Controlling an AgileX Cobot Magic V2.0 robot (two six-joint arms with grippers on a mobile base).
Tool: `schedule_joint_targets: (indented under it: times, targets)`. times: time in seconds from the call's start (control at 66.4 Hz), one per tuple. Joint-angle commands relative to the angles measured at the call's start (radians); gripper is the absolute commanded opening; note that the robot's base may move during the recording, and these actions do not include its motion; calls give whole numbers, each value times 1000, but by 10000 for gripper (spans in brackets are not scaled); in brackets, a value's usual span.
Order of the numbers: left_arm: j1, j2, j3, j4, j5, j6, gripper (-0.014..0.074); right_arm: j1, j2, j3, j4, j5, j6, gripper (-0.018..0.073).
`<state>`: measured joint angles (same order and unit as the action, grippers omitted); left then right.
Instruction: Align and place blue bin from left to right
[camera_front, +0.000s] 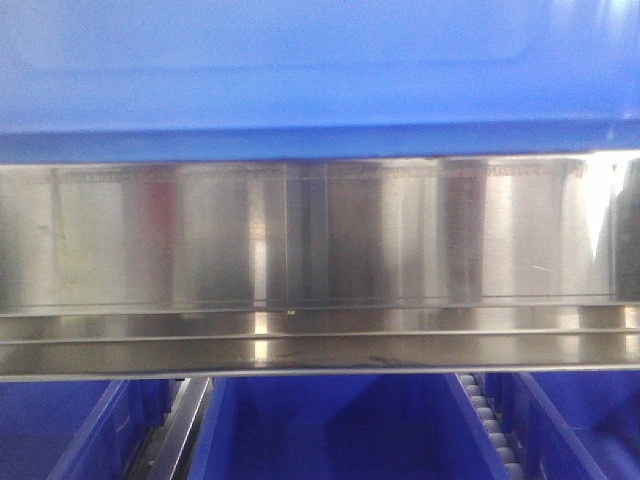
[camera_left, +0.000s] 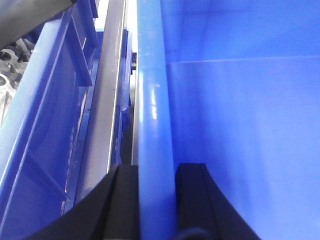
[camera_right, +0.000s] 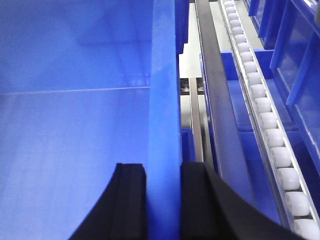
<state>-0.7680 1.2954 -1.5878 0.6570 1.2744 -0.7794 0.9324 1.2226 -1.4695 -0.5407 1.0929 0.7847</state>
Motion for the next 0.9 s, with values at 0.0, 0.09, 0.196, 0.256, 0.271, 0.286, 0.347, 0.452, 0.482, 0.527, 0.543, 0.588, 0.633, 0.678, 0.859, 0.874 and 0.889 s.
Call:
schedule_joint_targets:
  times: [0.0, 0.09, 0.196, 0.256, 0.271, 0.286, 0.347, 0.452, 0.482, 0.527, 0.543, 0.588, 0.633, 0.678, 0.859, 0.874, 0.889]
  targets:
    - [-13, -17, -9, 27, -53, 9, -111, 6, -20, -10, -41, -65, 2, -70]
    - [-13, -17, -9, 27, -53, -44, -111, 6, -20, -10, -41, -65, 2, -70]
    - [-13, -17, -9, 27, -65, -51, -111, 6, -20, -10, -41, -57, 2, -70]
    - [-13, -17, -9, 27, -68, -51, -111, 6, -18, -10, -41, -57, 2, -70]
    - [-13, -17, -9, 27, -68, -51, -111, 6, -18, -10, -41, -57, 2, -70]
    - [-13, -17, -9, 27, -68, -51, -111, 6, -18, -10, -41, -57, 2, -70]
    - [-13, -17, -9, 27, -68, -51, -111, 6, -18, -10, -41, -57, 2, -70]
    - [-13, -17, -9, 27, -68, -51, -111, 6, -18, -10, -41, -57, -1, -70]
    - [-13, -17, -9, 27, -68, -51, -111, 6, -18, -10, -41, -57, -1, -70]
    - [-13, -17, -9, 27, -68, -51, -111, 6, -18, -10, -41, -57, -1, -70]
    - [-13, -17, -9, 27, -68, -51, -111, 6, -18, -10, -41, -57, -1, -70]
    - [-13, -17, -9, 27, -68, -51, -111, 6, -18, -10, -41, -57, -1, -70]
    - [-13, -17, -9, 27, -68, -51, -111, 6, -18, -10, -41, -60, -1, -70]
    - [-13, -17, -9, 27, -68, -51, -111, 6, -18, -10, -41, -69, -1, -70]
    - [-13, -17, -9, 30, -68, -51, -111, 6, -18, -10, -41, -109, -1, -70]
    - [-13, -17, -9, 30, -68, -51, -111, 6, -18, -10, -41, -115, -1, -70]
    - [-13, -17, -9, 30, -68, -51, -111, 6, -18, -10, -41, -115, -1, -70]
